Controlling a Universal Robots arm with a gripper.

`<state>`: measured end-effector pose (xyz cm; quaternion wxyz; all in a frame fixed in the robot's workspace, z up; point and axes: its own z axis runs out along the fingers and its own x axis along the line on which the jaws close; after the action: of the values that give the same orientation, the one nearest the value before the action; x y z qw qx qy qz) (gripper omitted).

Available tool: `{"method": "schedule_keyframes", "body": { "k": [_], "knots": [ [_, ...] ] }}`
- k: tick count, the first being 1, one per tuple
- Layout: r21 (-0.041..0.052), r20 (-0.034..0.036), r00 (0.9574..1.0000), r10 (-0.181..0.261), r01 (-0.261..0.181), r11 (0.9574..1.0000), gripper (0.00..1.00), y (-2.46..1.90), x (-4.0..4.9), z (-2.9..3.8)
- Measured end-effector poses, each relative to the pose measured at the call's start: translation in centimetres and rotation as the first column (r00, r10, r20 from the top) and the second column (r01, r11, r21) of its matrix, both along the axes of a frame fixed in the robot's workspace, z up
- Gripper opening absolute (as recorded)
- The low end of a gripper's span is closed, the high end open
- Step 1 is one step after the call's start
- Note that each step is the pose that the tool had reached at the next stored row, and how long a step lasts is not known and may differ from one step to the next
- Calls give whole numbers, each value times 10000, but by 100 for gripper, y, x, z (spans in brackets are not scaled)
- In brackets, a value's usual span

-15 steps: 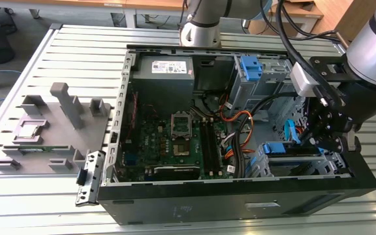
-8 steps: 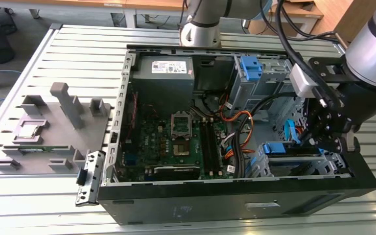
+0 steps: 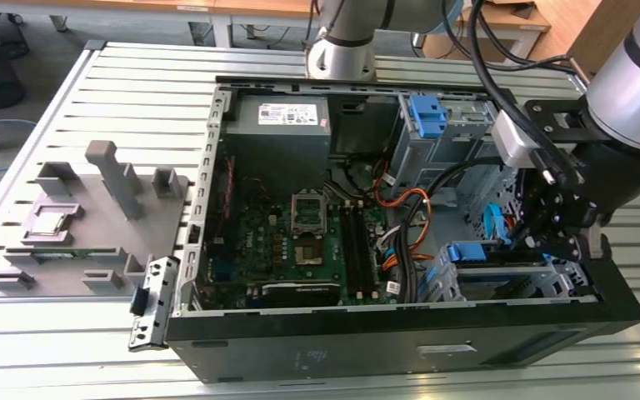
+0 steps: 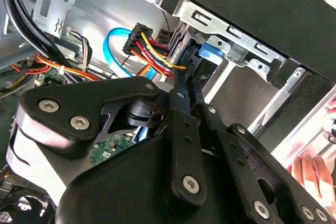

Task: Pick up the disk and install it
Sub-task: 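Insert the second disk wire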

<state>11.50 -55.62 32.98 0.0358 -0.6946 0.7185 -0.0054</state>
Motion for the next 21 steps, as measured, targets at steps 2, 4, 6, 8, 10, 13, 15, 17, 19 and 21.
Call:
{"method": "schedule_keyframes", "body": {
  "k": [2, 4, 6, 8, 10, 13, 15, 17, 19, 21],
  "knots": [
    [-2, 1, 10000, 0, 0, 10000, 17, 0, 0, -9],
    [-3, 0, 10000, 0, 0, 10000, 17, 0, 0, -10],
    [-2, 0, 10000, 0, 0, 10000, 17, 0, 0, -10],
    [-1, 0, 10000, 0, 0, 10000, 17, 0, 0, -11],
    [1, 0, 10000, 0, 0, 10000, 18, 0, 0, -12],
    [3, 0, 10000, 0, 0, 10000, 24, 0, 0, -14],
    [1, 0, 10000, 0, 0, 10000, 30, 0, 0, -13],
    [-2, 0, 10000, 0, 0, 10000, 30, 0, 0, 3],
    [0, 0, 10000, 0, 0, 10000, 30, 0, 0, 46],
    [0, 1, 10000, 0, 0, 10000, 30, 0, 0, 103]
  ]
}}
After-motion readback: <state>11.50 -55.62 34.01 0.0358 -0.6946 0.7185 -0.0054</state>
